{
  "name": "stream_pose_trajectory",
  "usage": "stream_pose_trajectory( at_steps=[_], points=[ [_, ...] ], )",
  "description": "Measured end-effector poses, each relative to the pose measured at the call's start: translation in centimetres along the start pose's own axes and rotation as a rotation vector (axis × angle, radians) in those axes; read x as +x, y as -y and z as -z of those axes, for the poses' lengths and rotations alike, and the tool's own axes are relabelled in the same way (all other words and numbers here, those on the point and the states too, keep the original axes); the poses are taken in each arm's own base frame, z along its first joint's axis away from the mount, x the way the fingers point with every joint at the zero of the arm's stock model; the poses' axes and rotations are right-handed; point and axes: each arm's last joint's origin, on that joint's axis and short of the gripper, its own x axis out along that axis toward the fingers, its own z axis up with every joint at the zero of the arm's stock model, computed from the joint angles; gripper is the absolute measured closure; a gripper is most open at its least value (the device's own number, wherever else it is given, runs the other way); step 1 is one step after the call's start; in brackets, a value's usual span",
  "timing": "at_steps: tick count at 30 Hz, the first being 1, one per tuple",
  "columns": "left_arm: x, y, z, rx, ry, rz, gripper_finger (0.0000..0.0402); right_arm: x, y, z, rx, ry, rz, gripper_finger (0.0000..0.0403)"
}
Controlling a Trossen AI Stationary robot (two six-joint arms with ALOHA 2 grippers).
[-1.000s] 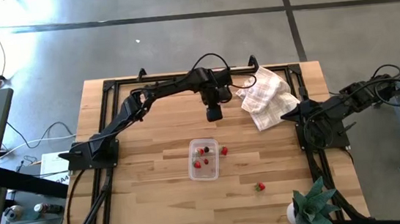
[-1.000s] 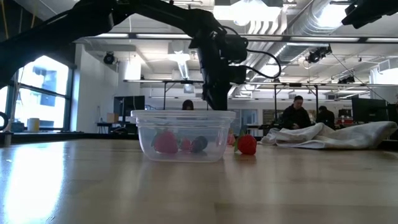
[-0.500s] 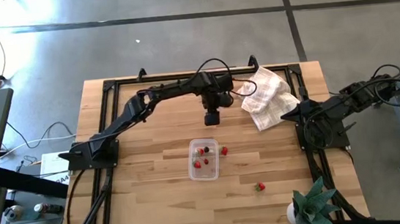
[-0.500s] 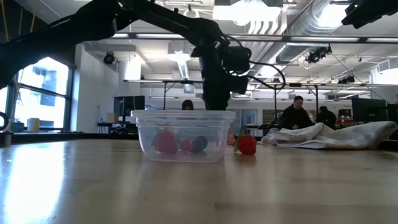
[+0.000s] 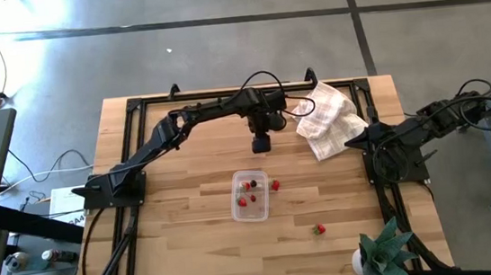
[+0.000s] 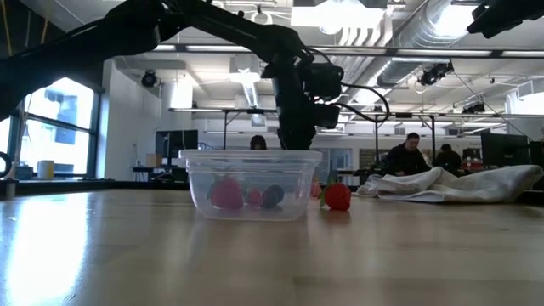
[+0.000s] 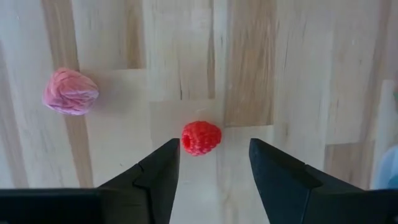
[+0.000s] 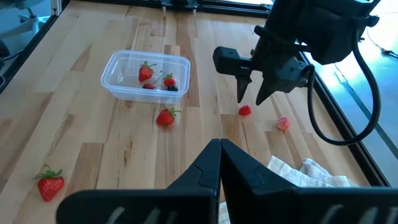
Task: Pick and placing Produce into tupperware
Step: Put the red raspberry into the transparent container
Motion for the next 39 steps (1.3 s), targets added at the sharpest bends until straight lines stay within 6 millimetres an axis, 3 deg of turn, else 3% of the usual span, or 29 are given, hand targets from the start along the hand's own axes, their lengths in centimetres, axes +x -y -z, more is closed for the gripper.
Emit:
stream_pose_trajectory(
  at_steps=[3, 9, 16, 24, 32, 39],
  points=[
    [0.0, 0.0, 0.0, -0.053, 0.002, 0.006, 0.0208, 0.0, 0.0, 0.0, 0.000, 0.000, 0.000, 0.0402],
    [0.0, 0.1, -0.1, -0.395, 0.002, 0.008, 0.0216, 0.0, 0.0, 0.0, 0.000, 0.000, 0.000, 0.0402],
    [0.0, 0.1, -0.3, -0.660, 0.026, -0.050, 0.0235, 0.0, 0.0, 0.0, 0.000, 0.000, 0.000, 0.0402],
    [0.0, 0.1, -0.5, -0.920, 0.050, -0.044, 0.0223, 0.0, 0.0, 0.0, 0.000, 0.000, 0.000, 0.0402],
    [0.0, 0.4, -0.6, -1.023, 0.063, -0.081, 0.0220, 0.0, 0.0, 0.0, 0.000, 0.000, 0.000, 0.0402],
    [0.4, 2.6, -0.8, -1.030, 0.037, -0.192, 0.0223, 0.0, 0.0, 0.0, 0.000, 0.000, 0.000, 0.0402]
  ],
)
